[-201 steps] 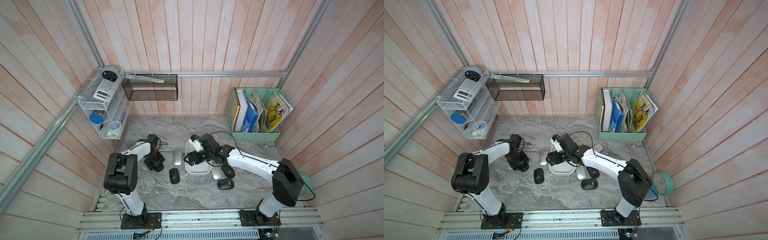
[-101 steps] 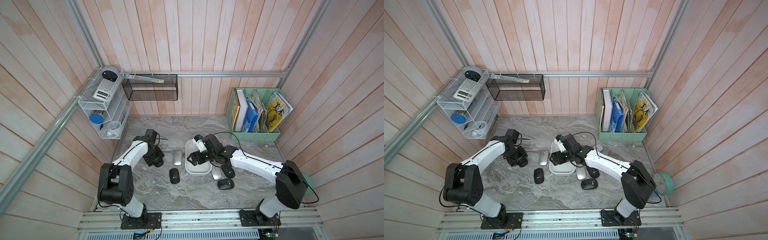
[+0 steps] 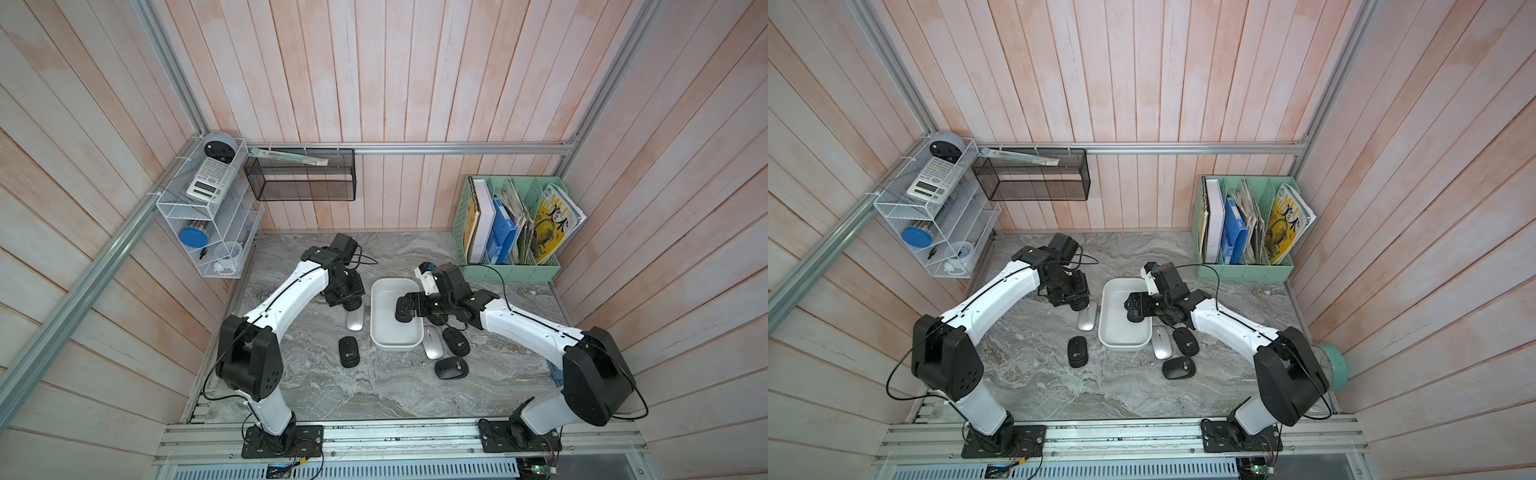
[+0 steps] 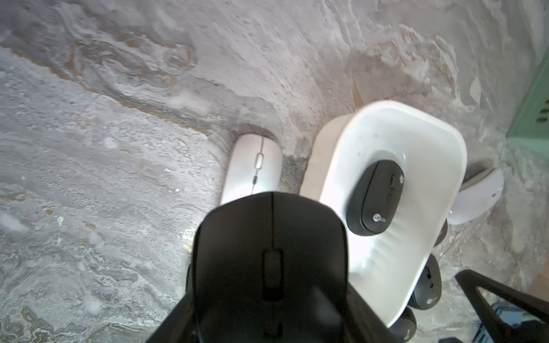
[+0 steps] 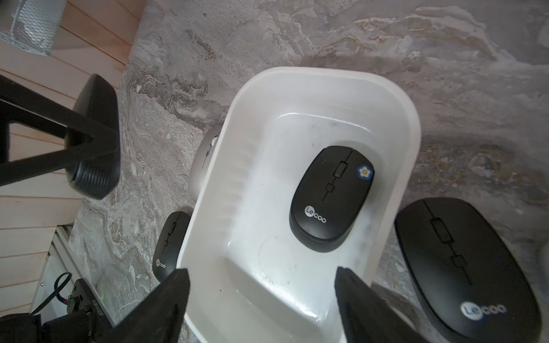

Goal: Put the mouse in the storage box
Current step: Pick up the mouse from the center of the board, then place the mouse in the storage box.

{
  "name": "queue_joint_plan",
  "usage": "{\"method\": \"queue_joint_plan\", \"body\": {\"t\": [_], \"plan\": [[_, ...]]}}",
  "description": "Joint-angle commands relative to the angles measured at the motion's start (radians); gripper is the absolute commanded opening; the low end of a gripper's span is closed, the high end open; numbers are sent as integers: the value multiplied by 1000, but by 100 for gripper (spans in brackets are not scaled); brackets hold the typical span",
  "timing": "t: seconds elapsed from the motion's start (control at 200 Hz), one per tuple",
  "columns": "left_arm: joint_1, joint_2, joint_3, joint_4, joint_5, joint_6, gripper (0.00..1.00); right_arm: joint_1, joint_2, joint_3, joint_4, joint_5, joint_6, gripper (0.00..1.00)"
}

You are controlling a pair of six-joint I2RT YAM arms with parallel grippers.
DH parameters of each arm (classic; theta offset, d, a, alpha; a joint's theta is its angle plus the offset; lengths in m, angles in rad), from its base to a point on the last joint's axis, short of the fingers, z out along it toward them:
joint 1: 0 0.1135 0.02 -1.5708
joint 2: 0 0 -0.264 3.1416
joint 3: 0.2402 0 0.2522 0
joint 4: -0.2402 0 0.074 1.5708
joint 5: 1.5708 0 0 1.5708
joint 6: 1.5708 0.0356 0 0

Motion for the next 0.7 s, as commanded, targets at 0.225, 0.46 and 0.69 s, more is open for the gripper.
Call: {"method": "queue_joint_plan", "body": {"t": [0.225,0.46,0.69], "plan": [[-130,197,223,-72,6,64,50,-43,-134,-72,-108,157,15,83],[-176,310,315,-91,44,99,50,-51,-185,-119,-128,147,22,83],[-186,385,367,-106,11,107,50,-63,-208,-132,-152,146,9,83]]}}
